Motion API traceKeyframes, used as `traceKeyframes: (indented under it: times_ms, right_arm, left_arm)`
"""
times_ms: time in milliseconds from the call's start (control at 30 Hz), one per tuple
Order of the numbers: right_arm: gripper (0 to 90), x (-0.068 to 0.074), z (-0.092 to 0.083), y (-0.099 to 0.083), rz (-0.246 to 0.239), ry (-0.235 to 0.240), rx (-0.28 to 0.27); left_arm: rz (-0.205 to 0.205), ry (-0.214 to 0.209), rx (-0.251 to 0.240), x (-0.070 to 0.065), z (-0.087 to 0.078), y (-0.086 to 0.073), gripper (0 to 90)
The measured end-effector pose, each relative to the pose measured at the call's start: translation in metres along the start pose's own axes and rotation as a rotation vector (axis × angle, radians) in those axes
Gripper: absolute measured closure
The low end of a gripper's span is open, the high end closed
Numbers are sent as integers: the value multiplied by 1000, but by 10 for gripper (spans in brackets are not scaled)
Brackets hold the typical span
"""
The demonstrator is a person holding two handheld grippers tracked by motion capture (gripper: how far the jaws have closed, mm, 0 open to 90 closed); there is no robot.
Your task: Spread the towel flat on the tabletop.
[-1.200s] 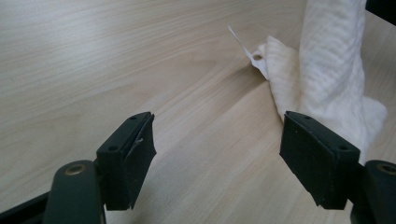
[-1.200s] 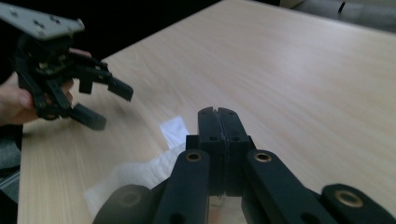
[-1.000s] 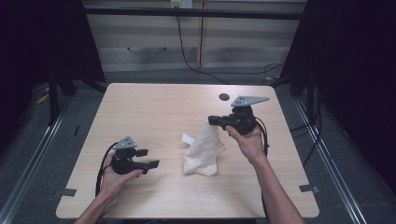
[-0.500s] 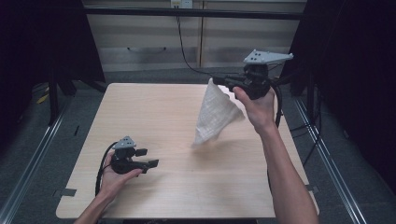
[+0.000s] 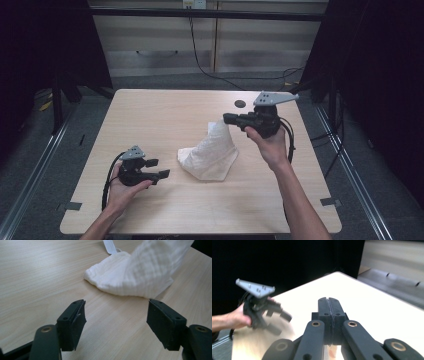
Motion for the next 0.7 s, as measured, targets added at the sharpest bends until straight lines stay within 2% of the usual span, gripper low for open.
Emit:
traceKeyframes:
  times_ms: [67,167,233,333,367,567,667,700]
  right_arm:
    - [898,2,5,-16,21,23,13]
    - [898,8,13,-40,29,40,62]
    - [898,10,17,-55,35,49,97]
    - [898,12,18,-77,50,54,150]
    - [898,12,17,-83,54,48,164]
    - [897,11,5,-120,106,37,212]
    - [897,10,2,-136,123,28,240]
    - [897,9,1,-140,130,18,241]
  left_arm:
    - [-5,-4,-11,0,0,1,336]
    - [-14,-4,-28,0,0,3,431]
    - [-3,-10,-32,0,1,8,509]
    - [7,1,-55,1,4,16,530]
    - [12,6,-41,2,6,19,540]
    - [0,21,-19,9,33,33,563]
    - [-3,2,22,7,53,36,575]
    - [-23,-3,29,5,60,36,576]
Point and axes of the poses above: each handheld gripper's, and its own axes: z roughly forward along the jaws, y roughly out of its top, x roughly to its left, the point moved 2 cm from there along z, roughly forward along the jaws, and after that the axes turned 2 degrees about y, right-handed, at the moved point
